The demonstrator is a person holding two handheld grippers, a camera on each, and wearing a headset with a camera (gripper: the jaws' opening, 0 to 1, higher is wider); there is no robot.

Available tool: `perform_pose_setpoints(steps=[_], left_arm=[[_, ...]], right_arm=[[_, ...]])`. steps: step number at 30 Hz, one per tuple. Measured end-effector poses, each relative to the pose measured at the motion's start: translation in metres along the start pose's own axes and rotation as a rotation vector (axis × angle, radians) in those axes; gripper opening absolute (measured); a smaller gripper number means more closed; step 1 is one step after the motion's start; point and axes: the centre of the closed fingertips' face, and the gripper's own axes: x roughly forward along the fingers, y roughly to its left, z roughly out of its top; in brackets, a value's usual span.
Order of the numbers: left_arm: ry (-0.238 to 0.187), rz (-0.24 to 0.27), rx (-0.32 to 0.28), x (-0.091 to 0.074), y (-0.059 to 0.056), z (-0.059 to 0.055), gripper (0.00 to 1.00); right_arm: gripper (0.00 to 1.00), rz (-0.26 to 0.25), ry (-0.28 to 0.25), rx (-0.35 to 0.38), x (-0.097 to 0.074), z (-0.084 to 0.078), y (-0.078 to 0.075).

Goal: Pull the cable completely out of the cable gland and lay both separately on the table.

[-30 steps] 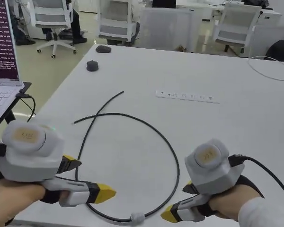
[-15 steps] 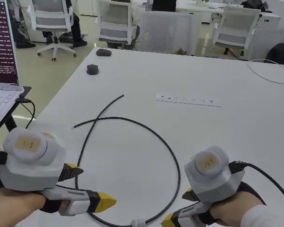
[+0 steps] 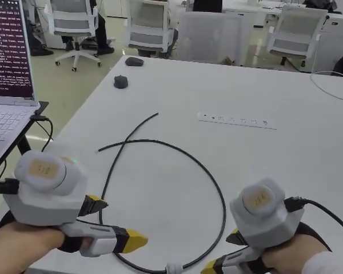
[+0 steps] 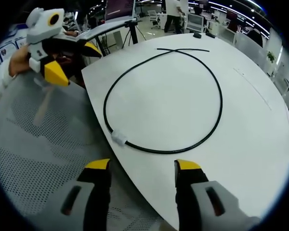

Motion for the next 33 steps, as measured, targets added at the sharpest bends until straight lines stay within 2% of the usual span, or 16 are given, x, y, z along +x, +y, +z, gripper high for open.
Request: perform_pose_setpoints(steps=[3, 5, 9, 12, 15, 16, 19, 20, 21, 23, 25, 27, 30, 32, 33], left_arm=[[0.001, -0.004, 0.002, 0.000, -0.001, 0.000, 0.70], [-0.011, -0.007, 0.006, -0.001, 0.000, 0.005, 0.70], [-0.017, -0.017, 0.052, -0.007, -0.001, 0.010, 0.70], [-0.001, -0.023, 0.089, -0.015, -0.001, 0.010, 0.70], [-0.020, -0.023, 0.103, -0.027, 0.001, 0.015, 0.70], [-0.024, -0.021, 0.102, -0.029, 0.002, 0.015, 0.70], [-0.043, -0.011, 0.088, -0.033, 0.005, 0.013, 0.69], [-0.048, -0.014, 0.077, -0.033, 0.005, 0.012, 0.69], [-0.050, -0.016, 0.066, -0.033, 0.005, 0.010, 0.69], [-0.038, -0.009, 0.065, -0.033, 0.006, 0.008, 0.68], [-0.051, 0.006, 0.078, -0.033, 0.008, 0.011, 0.68], [-0.068, 0.000, 0.067, -0.033, 0.007, 0.014, 0.68], [-0.069, 0.004, 0.066, -0.033, 0.008, 0.014, 0.68], [-0.068, 0.010, 0.073, -0.033, 0.009, 0.014, 0.68], [-0.067, 0.011, 0.075, -0.033, 0.009, 0.014, 0.68]], right_arm=[[0.55, 0.008, -0.023, 0.005, -0.003, 0.004, 0.000], [0.54, 0.020, -0.038, -0.003, -0.005, 0.008, 0.001], [0.53, 0.046, -0.097, -0.025, -0.009, 0.019, 0.002], [0.54, 0.052, -0.121, -0.090, -0.013, 0.026, 0.004], [0.56, 0.088, -0.134, -0.172, -0.013, 0.030, 0.010], [0.55, 0.102, -0.136, -0.197, -0.012, 0.030, 0.012], [0.41, 0.125, -0.170, -0.319, -0.007, 0.035, 0.019], [0.40, 0.144, -0.172, -0.360, -0.004, 0.035, 0.024], [0.41, 0.156, -0.171, -0.376, -0.003, 0.035, 0.027], [0.42, 0.204, -0.160, -0.457, 0.005, 0.033, 0.038], [0.40, 0.212, -0.148, -0.538, 0.013, 0.031, 0.042], [0.37, 0.237, -0.133, -0.594, 0.021, 0.028, 0.047], [0.37, 0.280, -0.073, -0.661, 0.034, 0.015, 0.051], [0.36, 0.299, -0.071, -0.704, 0.042, 0.012, 0.054], [0.35, 0.302, -0.069, -0.702, 0.044, 0.011, 0.054]])
